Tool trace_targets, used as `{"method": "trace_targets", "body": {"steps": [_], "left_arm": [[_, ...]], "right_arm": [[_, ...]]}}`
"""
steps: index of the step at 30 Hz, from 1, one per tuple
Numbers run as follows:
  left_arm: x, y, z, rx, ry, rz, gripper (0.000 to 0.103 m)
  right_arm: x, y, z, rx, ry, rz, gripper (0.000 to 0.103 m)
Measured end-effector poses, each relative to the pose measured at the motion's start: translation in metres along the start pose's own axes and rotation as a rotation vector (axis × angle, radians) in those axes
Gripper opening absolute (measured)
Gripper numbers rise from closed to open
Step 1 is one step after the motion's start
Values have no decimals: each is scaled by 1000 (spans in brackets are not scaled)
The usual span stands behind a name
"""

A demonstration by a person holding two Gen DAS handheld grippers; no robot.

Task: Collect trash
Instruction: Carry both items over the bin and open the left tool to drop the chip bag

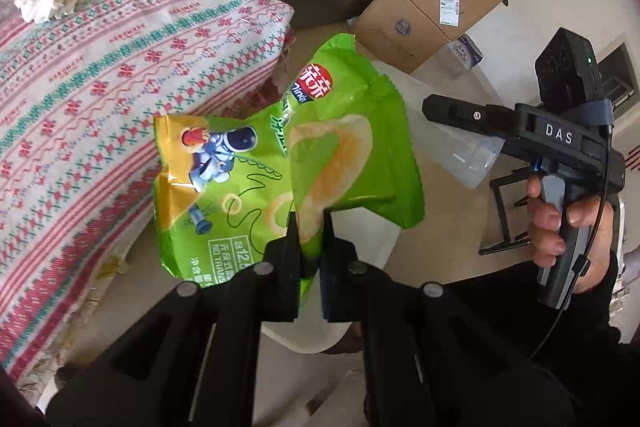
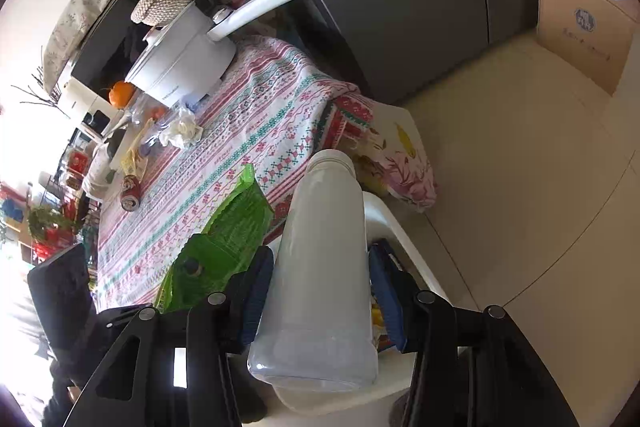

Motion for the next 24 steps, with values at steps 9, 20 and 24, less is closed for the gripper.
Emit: {"method": "trace_targets", "body": {"steps": [9,20,24], "left_arm": [[9,-28,7,-43,33,-44,19],[1,-5,1,53,-17,-56,63],[-14,-4,0,83,-64,-93,66]], "right_arm": [[-6,1,14,-8,-14,-23,50],[-18,-18,15,-68,15,-111,50],[-24,-23,19,-102,26,-141,50]]}}
Point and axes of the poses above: each gripper's, at about its wrist camera, not at the fingertips, and y roughly against the way its jaws point, z to its right, x to its top, the point moved 4 cm from there along -y, roughly the way its jaws point, and after that the axes turned 12 degrees about -z, right-handed, at the moved point
